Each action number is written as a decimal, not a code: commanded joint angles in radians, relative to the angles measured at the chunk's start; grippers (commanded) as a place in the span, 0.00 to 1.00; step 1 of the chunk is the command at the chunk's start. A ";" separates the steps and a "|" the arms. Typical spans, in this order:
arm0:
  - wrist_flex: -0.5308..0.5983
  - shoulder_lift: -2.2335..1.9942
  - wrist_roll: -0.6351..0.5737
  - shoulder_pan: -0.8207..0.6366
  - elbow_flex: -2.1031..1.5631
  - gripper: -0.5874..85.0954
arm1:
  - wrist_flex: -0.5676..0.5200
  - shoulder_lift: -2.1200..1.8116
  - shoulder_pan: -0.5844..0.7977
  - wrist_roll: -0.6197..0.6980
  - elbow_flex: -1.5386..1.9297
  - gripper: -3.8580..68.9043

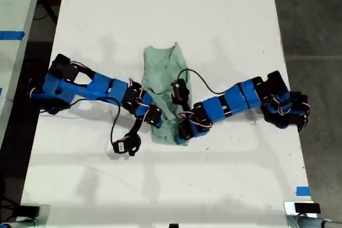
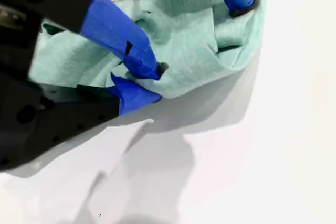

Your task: Fold t shirt

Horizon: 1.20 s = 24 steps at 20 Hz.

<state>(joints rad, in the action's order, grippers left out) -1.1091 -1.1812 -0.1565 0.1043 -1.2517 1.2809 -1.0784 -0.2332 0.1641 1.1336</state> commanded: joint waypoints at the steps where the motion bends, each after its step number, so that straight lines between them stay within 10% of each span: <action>1: 0.002 -0.034 0.002 0.011 0.127 0.00 | 0.054 -0.020 -0.003 0.000 -0.060 0.05; 8: -0.080 -0.242 -0.048 -0.054 0.164 0.00 | 0.212 -0.348 0.135 0.272 -0.275 0.05; 16: -0.133 -0.581 -0.262 -0.514 0.057 0.00 | -0.040 -0.554 0.597 0.824 -0.121 0.05; 24: -0.049 0.129 -0.479 -0.850 0.209 0.07 | -0.106 -0.025 0.934 0.954 -0.110 0.05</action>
<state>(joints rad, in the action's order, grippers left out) -1.1474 -1.1474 -0.5998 -0.7210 -1.2026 1.1720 -1.1536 0.6565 1.0907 1.0554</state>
